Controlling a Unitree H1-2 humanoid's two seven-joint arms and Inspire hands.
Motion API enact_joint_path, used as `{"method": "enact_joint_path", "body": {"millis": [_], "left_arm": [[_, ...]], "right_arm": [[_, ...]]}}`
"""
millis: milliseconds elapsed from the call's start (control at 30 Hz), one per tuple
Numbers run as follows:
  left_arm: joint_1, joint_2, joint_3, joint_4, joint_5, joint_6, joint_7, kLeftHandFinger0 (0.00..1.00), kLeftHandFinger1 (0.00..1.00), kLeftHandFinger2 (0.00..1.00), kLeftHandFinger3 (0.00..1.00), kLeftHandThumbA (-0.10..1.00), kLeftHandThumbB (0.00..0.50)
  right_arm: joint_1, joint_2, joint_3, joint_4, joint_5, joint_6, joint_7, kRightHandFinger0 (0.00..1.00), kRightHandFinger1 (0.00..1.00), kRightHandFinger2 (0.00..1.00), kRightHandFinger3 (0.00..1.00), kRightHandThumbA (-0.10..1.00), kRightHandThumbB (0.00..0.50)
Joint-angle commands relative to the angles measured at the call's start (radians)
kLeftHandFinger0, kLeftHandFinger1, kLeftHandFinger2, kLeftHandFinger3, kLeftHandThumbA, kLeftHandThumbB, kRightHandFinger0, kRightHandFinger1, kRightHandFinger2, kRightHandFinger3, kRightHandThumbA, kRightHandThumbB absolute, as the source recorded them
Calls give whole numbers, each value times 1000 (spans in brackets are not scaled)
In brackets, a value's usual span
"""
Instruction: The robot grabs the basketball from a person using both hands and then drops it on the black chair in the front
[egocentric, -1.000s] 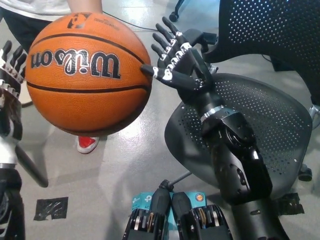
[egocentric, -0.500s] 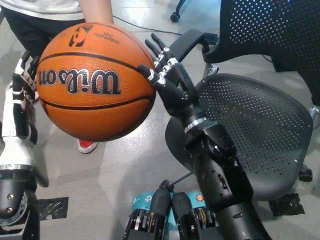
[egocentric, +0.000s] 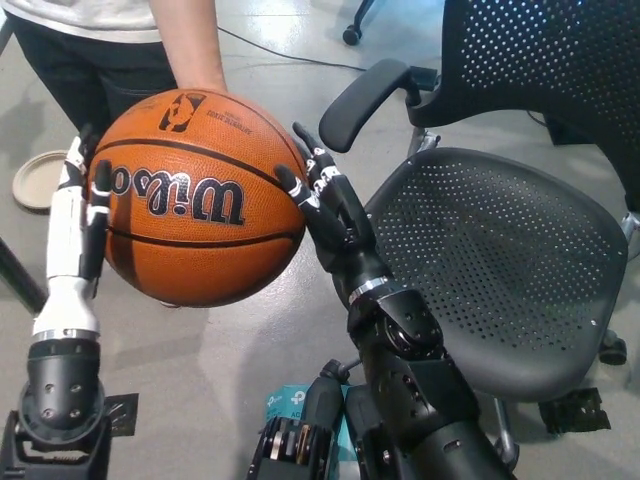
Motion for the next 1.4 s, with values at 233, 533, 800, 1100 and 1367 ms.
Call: {"method": "enact_joint_path", "body": {"millis": [233, 533, 800, 1100, 1367], "left_arm": [[-86, -111, -131, 28, -20, 58, -101, 1000, 1000, 1000, 1000, 1000, 133], [-137, -111, -157, -36, -13, 93, -108, 1000, 1000, 1000, 1000, 1000, 143], [-266, -132, -202, -129, 48, 182, -96, 1000, 1000, 1000, 1000, 1000, 202], [-439, -183, -269, -19, 71, 150, -102, 1000, 1000, 1000, 1000, 1000, 145], [-568, -288, -308, 254, 79, 129, -86, 1000, 1000, 1000, 1000, 1000, 154]], "right_arm": [[-24, 105, 84, -125, -101, 99, -66, 1000, 1000, 1000, 1000, 1000, 296], [-19, 77, 100, -282, -103, 123, -83, 1000, 1000, 1000, 1000, 1000, 275], [-55, 36, 90, -516, -85, 220, -132, 1000, 1000, 1000, 1000, 1000, 286], [-85, -58, 19, -676, -10, 303, -162, 1000, 1000, 1000, 1000, 1000, 276], [-65, -162, -83, -700, 48, 395, -194, 1000, 1000, 1000, 1000, 1000, 262]]}}
